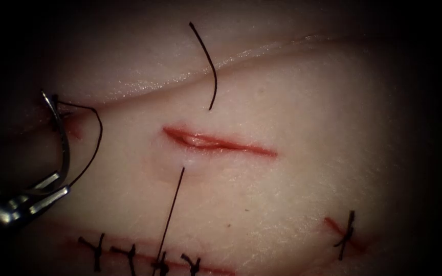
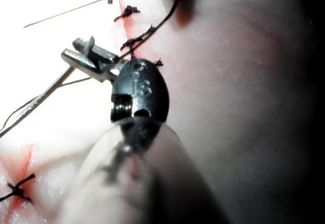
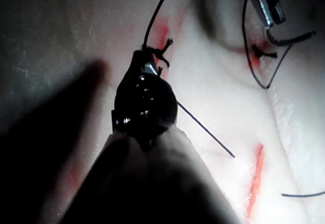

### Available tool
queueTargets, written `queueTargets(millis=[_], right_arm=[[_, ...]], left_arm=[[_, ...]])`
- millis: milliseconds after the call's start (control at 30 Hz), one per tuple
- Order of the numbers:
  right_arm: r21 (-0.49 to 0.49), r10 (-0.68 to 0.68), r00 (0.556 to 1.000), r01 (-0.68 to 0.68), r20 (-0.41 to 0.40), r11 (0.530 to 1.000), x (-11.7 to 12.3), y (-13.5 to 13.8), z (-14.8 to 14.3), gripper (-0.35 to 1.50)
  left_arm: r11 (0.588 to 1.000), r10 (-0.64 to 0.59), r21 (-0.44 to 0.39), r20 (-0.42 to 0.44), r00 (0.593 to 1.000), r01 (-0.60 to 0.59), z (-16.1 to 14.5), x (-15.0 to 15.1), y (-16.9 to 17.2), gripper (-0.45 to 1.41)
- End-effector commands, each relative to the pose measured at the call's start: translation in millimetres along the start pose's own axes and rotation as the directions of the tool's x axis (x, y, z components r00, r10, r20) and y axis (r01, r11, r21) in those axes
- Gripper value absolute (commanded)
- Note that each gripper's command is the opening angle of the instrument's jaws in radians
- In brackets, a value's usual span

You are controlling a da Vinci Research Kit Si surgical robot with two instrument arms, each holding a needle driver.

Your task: Wound Closure

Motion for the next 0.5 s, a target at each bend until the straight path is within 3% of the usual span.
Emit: queueTargets(millis=[33,67,100,133,167,200,233,500], right_arm=[[0.001,0.003,1.0,-0.003,-0.003,1.0,0.2,0.0,1.3,-0.35],[-0.011,0.017,1.0,-0.017,-0.004,1.0,-0.3,1.2,1.4,0.56],[-0.031,0.025,1.0,-0.026,-0.016,0.999,-0.8,1.9,1.3,0.9],[-0.052,0.038,0.999,-0.039,-0.016,0.998,-1.3,2.4,1.1,1.05],[-0.074,0.046,0.999,-0.047,-0.015,0.996,-1.9,3.0,0.9,1.16],[-0.074,0.046,0.999,-0.047,-0.015,0.996,-1.9,3.0,0.9,1.16],[-0.118,0.074,0.997,-0.076,-0.02,0.99,-3.6,4.9,-0.2,1.33],[-0.16,0.095,0.995,-0.091,0.013,0.983,-9.3,9.8,-2.8,1.42]], left_arm=[[1.0,-0.001,-0.004,0.005,1.0,0.001,-0.3,-0.8,0.8,-0.45],[1.0,-0.001,-0.004,0.005,1.0,0.001,-0.3,-0.8,0.8,-0.45],[1.0,-0.001,-0.004,0.005,1.0,0.001,-0.3,-0.8,0.8,-0.45],[1.0,-0.001,-0.004,0.005,1.0,0.001,-0.3,-0.8,0.8,-0.45],[1.0,-0.001,-0.004,0.005,1.0,0.001,-0.3,-0.8,0.7,-0.45],[1.0,-0.001,-0.004,0.005,1.0,0.001,-0.3,-0.8,0.7,-0.45],[1.0,-0.001,-0.005,0.004,1.0,0.001,-0.4,-0.8,0.7,-0.45],[1.0,-0.001,-0.005,0.004,1.0,0.001,-0.3,-0.8,0.7,-0.45]])
